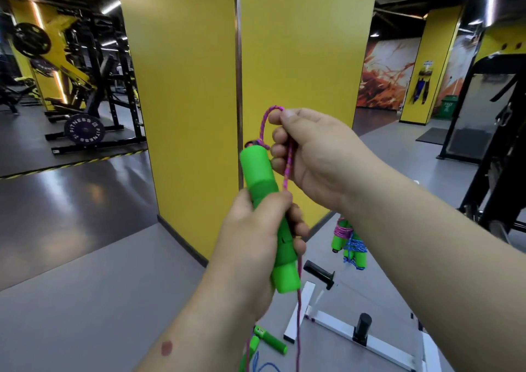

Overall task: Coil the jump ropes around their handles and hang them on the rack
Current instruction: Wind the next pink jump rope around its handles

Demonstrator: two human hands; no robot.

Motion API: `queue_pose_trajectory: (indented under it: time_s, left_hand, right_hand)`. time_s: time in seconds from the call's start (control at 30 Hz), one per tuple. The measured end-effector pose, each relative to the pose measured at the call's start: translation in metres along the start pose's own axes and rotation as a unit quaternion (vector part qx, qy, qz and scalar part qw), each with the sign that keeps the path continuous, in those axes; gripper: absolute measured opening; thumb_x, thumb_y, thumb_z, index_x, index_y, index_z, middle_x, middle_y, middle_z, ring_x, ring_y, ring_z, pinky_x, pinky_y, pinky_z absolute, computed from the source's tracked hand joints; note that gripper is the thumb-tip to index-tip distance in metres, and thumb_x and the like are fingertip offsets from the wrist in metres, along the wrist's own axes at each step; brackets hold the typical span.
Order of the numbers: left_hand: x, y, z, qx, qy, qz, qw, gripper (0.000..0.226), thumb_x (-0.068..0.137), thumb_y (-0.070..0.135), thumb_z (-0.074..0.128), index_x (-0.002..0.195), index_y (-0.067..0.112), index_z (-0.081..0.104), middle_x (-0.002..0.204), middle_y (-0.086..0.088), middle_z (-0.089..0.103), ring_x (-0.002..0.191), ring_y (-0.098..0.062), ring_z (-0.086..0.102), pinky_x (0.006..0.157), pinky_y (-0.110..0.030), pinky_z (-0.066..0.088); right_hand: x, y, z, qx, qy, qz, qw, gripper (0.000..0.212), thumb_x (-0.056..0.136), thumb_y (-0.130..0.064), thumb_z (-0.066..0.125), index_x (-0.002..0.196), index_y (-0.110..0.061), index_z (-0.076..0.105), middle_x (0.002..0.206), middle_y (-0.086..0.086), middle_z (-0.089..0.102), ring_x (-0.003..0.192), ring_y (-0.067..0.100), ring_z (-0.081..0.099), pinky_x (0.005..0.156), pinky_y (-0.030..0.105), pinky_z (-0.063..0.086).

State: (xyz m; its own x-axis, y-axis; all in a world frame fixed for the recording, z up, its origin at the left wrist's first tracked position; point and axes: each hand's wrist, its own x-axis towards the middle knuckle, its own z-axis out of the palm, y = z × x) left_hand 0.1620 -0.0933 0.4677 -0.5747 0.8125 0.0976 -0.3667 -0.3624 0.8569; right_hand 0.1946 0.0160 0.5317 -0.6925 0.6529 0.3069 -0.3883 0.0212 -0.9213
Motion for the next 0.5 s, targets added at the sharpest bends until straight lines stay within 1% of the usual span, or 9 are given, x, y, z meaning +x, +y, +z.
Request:
queue_pose_trajectory:
  time_s: [0.07, 0.13, 0.2, 0.23, 0.3, 0.37, 0.4, 0.43, 0.5]
  left_hand:
    - [0.010, 0.016, -0.001, -0.046, 0.011, 0.011, 0.999, 0.012, 0.099, 0.008, 0.056, 0.088, 0.011, 0.050, 0.063, -0.002, 0.054, 0.051, -0.013, 0.051, 0.040, -0.020, 0.038]
    - [0.023, 0.039, -0.004, -0.091, 0.007, 0.020, 0.996, 0.016, 0.100, 0.011, 0.056, 0.085, 0.012, 0.050, 0.063, 0.000, 0.053, 0.050, -0.011, 0.052, 0.040, -0.017, 0.039]
    - [0.033, 0.059, -0.008, -0.110, 0.007, 0.035, 0.993, 0.017, 0.101, 0.012, 0.056, 0.085, 0.012, 0.050, 0.066, 0.000, 0.055, 0.054, -0.011, 0.057, 0.041, -0.017, 0.041]
    - [0.037, 0.065, -0.011, -0.106, 0.016, 0.047, 0.993, 0.015, 0.101, 0.012, 0.057, 0.087, 0.011, 0.051, 0.069, -0.001, 0.057, 0.058, -0.012, 0.061, 0.042, -0.018, 0.043]
    - [0.040, 0.065, -0.016, -0.073, 0.039, 0.074, 0.994, 0.006, 0.102, 0.013, 0.057, 0.100, 0.009, 0.053, 0.079, -0.005, 0.067, 0.070, -0.018, 0.071, 0.044, -0.019, 0.045]
    - [0.034, 0.051, -0.018, -0.022, 0.043, 0.066, 0.997, 0.008, 0.102, 0.013, 0.056, 0.107, 0.010, 0.051, 0.093, -0.010, 0.074, 0.081, -0.023, 0.076, 0.044, -0.020, 0.044]
    - [0.028, 0.040, -0.018, -0.004, 0.034, 0.049, 0.998, 0.007, 0.102, 0.013, 0.056, 0.107, 0.011, 0.051, 0.096, -0.011, 0.074, 0.083, -0.026, 0.076, 0.043, -0.020, 0.043]
    - [0.021, 0.030, -0.017, 0.012, 0.016, 0.030, 0.999, 0.005, 0.102, 0.013, 0.055, 0.106, 0.012, 0.052, 0.094, -0.010, 0.075, 0.084, -0.028, 0.077, 0.043, -0.021, 0.042]
    - [0.006, 0.016, -0.015, 0.036, -0.021, 0.004, 0.999, 0.004, 0.102, 0.013, 0.055, 0.106, 0.013, 0.053, 0.088, -0.007, 0.077, 0.081, -0.027, 0.077, 0.042, -0.022, 0.041]
  right_hand:
    - [-0.006, 0.008, -0.008, -0.006, -0.023, 0.034, 0.999, 0.025, 0.106, -0.030, 0.044, 0.099, -0.012, 0.060, 0.068, 0.001, 0.056, 0.060, 0.015, 0.056, 0.057, 0.025, 0.049]
    - [-0.020, 0.018, -0.018, -0.004, -0.098, 0.128, 0.987, 0.034, 0.103, -0.041, 0.042, 0.104, -0.013, 0.060, 0.073, 0.003, 0.062, 0.066, 0.017, 0.062, 0.066, 0.028, 0.053]
    - [-0.036, 0.026, -0.024, -0.026, -0.178, 0.193, 0.965, 0.034, 0.103, -0.040, 0.042, 0.105, -0.012, 0.060, 0.077, 0.006, 0.062, 0.072, 0.023, 0.063, 0.076, 0.036, 0.054]
    - [-0.041, 0.027, -0.025, -0.047, -0.197, 0.194, 0.960, 0.030, 0.104, -0.034, 0.043, 0.101, -0.011, 0.061, 0.075, 0.006, 0.057, 0.068, 0.024, 0.060, 0.074, 0.038, 0.053]
    - [-0.041, 0.023, -0.021, -0.058, -0.182, 0.148, 0.970, 0.025, 0.105, -0.024, 0.043, 0.093, -0.011, 0.060, 0.066, 0.003, 0.044, 0.055, 0.017, 0.044, 0.059, 0.032, 0.046]
    - [-0.032, 0.010, -0.012, -0.018, -0.135, 0.079, 0.988, 0.023, 0.106, -0.021, 0.042, 0.092, -0.012, 0.058, 0.064, -0.001, 0.038, 0.051, 0.012, 0.033, 0.049, 0.024, 0.035]
    - [-0.025, 0.002, -0.006, 0.001, -0.116, 0.046, 0.992, 0.022, 0.106, -0.020, 0.042, 0.094, -0.012, 0.058, 0.064, -0.001, 0.040, 0.051, 0.011, 0.034, 0.047, 0.023, 0.034]
    - [-0.018, -0.004, -0.001, 0.010, -0.102, 0.015, 0.995, 0.021, 0.106, -0.019, 0.043, 0.097, -0.010, 0.059, 0.065, 0.000, 0.043, 0.051, 0.011, 0.038, 0.047, 0.023, 0.038]
    - [-0.006, -0.013, 0.009, -0.002, -0.077, -0.024, 0.997, 0.019, 0.106, -0.017, 0.045, 0.101, -0.007, 0.061, 0.068, 0.002, 0.053, 0.054, 0.012, 0.050, 0.052, 0.024, 0.049]
